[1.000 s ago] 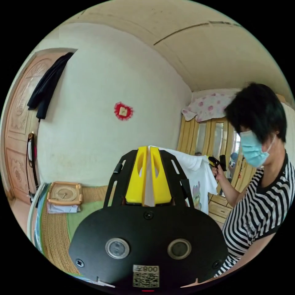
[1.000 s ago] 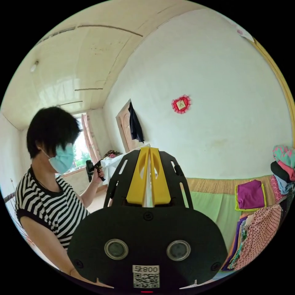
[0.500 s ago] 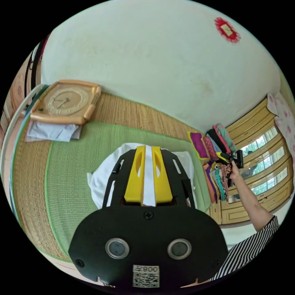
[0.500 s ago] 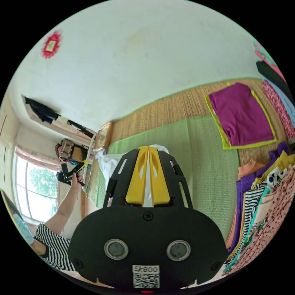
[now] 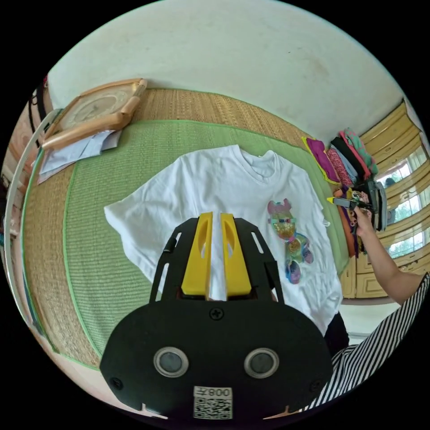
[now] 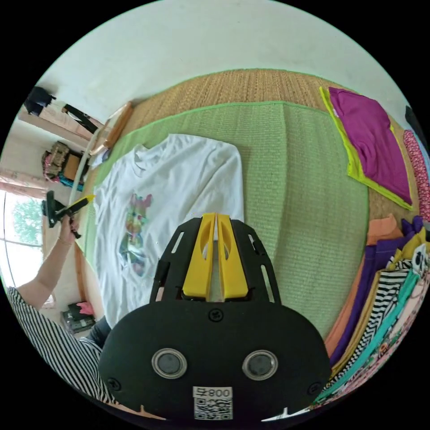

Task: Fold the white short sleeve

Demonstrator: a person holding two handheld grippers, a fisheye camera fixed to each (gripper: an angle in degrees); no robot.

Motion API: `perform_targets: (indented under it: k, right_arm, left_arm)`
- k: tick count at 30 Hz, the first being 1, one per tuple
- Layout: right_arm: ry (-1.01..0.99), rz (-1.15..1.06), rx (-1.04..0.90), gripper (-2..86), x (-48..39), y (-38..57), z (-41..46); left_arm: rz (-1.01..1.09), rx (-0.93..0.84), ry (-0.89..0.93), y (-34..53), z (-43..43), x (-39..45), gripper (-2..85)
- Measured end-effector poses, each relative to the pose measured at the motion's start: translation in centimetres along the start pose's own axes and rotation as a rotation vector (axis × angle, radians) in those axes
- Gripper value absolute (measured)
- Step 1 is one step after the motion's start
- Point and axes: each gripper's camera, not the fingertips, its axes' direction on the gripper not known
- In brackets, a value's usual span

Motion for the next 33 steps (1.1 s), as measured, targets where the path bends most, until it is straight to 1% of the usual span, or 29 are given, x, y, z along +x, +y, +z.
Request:
perform_targets:
  k: [2, 3, 8, 9, 13, 15, 17, 20, 22, 24, 25, 26, 29, 31, 33]
  right_arm:
    - [0.108, 0.001, -0.009, 0.2, -0.4, -0.3, 1.7]
    - [0.121, -0.004, -0.015, 0.3, -0.5, -0.4, 2.3]
    - [0.257, -0.038, -0.163, 0.0, -2.4, -1.9, 8.8]
    - [0.261, -0.049, -0.157, -0.1, -2.6, -1.9, 9.0]
    - [0.252, -0.086, -0.231, -0.3, -3.1, -3.3, 10.8]
    - [0.35, -0.109, -0.264, -0.3, -3.2, -4.0, 11.3]
    - [0.498, -0.128, -0.3, -0.2, -2.5, -5.0, 11.6]
    - [0.563, -0.063, -0.303, -0.1, 0.3, -6.3, 10.8]
    - [0.569, 0.006, -0.294, -0.2, 2.3, -6.8, 10.2]
    - [0.534, 0.079, -0.273, -0.2, 4.0, -6.9, 9.6]
    - [0.48, 0.106, -0.239, -0.2, 4.3, -6.9, 9.1]
    - [0.41, 0.083, -0.177, -0.3, 3.6, -6.7, 8.6]
    - [0.291, -0.03, -0.085, -0.4, -0.4, -5.2, 9.2]
    - [0.238, -0.06, -0.076, -0.4, -2.1, -3.7, 10.8]
    - [0.223, -0.07, -0.1, -0.3, -2.8, -2.2, 13.1]
  left_arm:
    - [-0.042, 0.0, -0.05, 0.0, 0.1, -0.8, 2.2]
    - [-0.073, -0.018, -0.056, -0.1, 0.6, -1.5, 2.0]
    - [-0.167, -0.095, -0.107, -1.1, 2.7, -3.4, 0.8]
    - [-0.181, -0.106, -0.119, -1.5, 3.0, -3.6, 0.6]
    - [-0.182, -0.138, -0.147, -2.9, 3.6, -4.1, 0.3]
    - [-0.194, -0.139, -0.14, -3.8, 3.7, -4.9, 0.2]
    - [-0.203, -0.137, -0.153, -4.4, 3.6, -5.4, 0.1]
    - [-0.191, -0.144, -0.174, -5.2, 3.8, -5.8, 0.1]
    - [-0.182, -0.146, -0.18, -5.7, 3.9, -5.9, 0.1]
    - [-0.182, -0.144, -0.193, -6.1, 4.0, -5.9, 0.1]
    - [-0.183, -0.135, -0.198, -6.2, 3.9, -5.9, 0.1]
    - [-0.177, -0.107, -0.194, -6.3, 3.6, -5.7, 0.1]
    - [-0.169, -0.043, -0.134, -6.6, 3.0, -5.6, 0.1]
    - [-0.172, -0.039, -0.108, -6.8, 3.3, -5.7, 0.1]
    - [-0.189, -0.085, -0.131, -7.0, 4.4, -6.4, 0.2]
